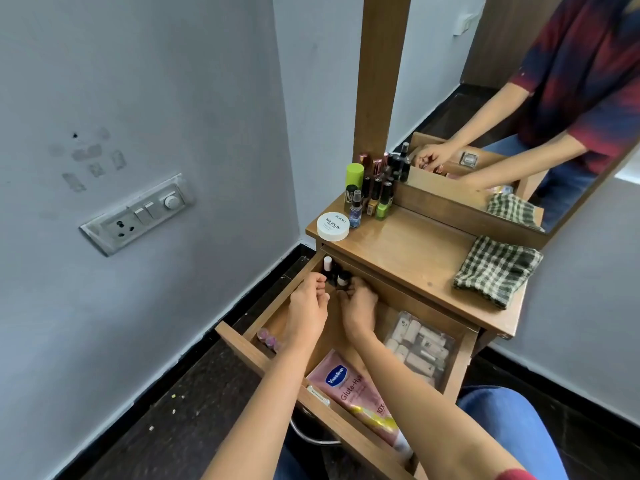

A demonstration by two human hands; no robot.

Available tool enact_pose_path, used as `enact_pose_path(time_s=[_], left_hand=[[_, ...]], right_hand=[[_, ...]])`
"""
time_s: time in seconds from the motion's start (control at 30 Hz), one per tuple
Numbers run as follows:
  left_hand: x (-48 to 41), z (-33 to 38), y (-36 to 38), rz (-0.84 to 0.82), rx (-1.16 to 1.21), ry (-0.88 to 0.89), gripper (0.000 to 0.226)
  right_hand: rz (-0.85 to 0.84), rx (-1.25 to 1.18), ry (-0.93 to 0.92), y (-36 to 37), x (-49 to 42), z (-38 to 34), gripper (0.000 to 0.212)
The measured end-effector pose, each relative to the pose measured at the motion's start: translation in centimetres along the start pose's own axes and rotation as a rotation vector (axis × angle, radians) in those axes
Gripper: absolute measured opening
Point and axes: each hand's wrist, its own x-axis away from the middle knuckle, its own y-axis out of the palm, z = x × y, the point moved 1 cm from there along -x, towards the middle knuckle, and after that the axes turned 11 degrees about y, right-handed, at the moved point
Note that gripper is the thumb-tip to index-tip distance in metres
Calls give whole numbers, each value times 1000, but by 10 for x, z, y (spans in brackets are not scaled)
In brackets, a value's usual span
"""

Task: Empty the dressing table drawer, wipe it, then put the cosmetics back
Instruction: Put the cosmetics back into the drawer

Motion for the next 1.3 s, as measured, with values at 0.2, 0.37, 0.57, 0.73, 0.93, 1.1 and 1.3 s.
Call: enact_pose_path(time_s=[0.2, 0.37, 0.57, 0.73, 0.93, 1.1, 1.3], left_hand=[[-2, -3, 3, 1, -3, 8, 28], [-2, -3, 3, 7, -7, 11, 27], [0, -3, 3, 4, -7, 9, 27], [2, -1, 1, 8, -8, 14, 25], [4, 4, -3, 36, -14, 23, 22], [6, 11, -10, 77, -9, 81, 22], [-16, 37, -25, 280, 72, 200, 13]], right_hand=[[22, -81, 59, 1, 1, 0, 18], [43, -93, 98, 6, 0, 1, 10], [48, -129, 147, -2, 3, -6, 9], [26, -154, 137, -10, 4, -3, 13], [-8, -195, 130, -29, 14, 3, 8], [-36, -171, -34, -49, 25, 3, 14], [102, -81, -464, -85, 23, -35, 10]])
